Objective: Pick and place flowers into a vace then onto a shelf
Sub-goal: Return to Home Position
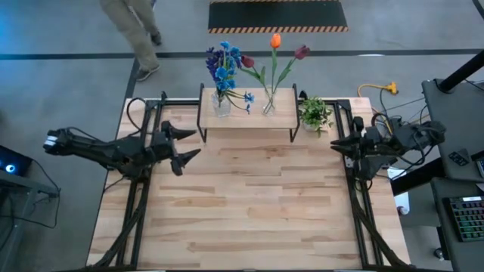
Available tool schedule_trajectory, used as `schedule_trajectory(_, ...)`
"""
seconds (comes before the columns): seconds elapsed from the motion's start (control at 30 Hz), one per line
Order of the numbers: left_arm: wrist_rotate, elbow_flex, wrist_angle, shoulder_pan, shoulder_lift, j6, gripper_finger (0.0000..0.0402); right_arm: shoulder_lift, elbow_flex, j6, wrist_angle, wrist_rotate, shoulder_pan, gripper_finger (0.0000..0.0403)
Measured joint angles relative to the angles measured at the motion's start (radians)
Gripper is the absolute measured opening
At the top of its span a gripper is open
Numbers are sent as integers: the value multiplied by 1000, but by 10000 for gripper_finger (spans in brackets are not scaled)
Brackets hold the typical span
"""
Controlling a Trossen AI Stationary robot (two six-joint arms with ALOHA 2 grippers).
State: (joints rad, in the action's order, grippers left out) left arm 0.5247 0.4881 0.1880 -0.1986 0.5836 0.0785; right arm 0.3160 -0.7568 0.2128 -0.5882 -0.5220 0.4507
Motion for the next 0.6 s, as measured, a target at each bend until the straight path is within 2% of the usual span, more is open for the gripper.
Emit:
schedule_trajectory(0.17, -3, -132, 85, 1, -89, -14, 322, -98, 79, -36, 12, 0, 0, 57)
schedule_trajectory(0.43, -119, -322, 197, 2, -251, -43, 322, -312, 221, -109, 107, 68, 1, 57)
schedule_trajectory(0.6, -154, -387, 202, 1, -373, -49, 322, -309, 256, -59, 90, 117, 0, 57)
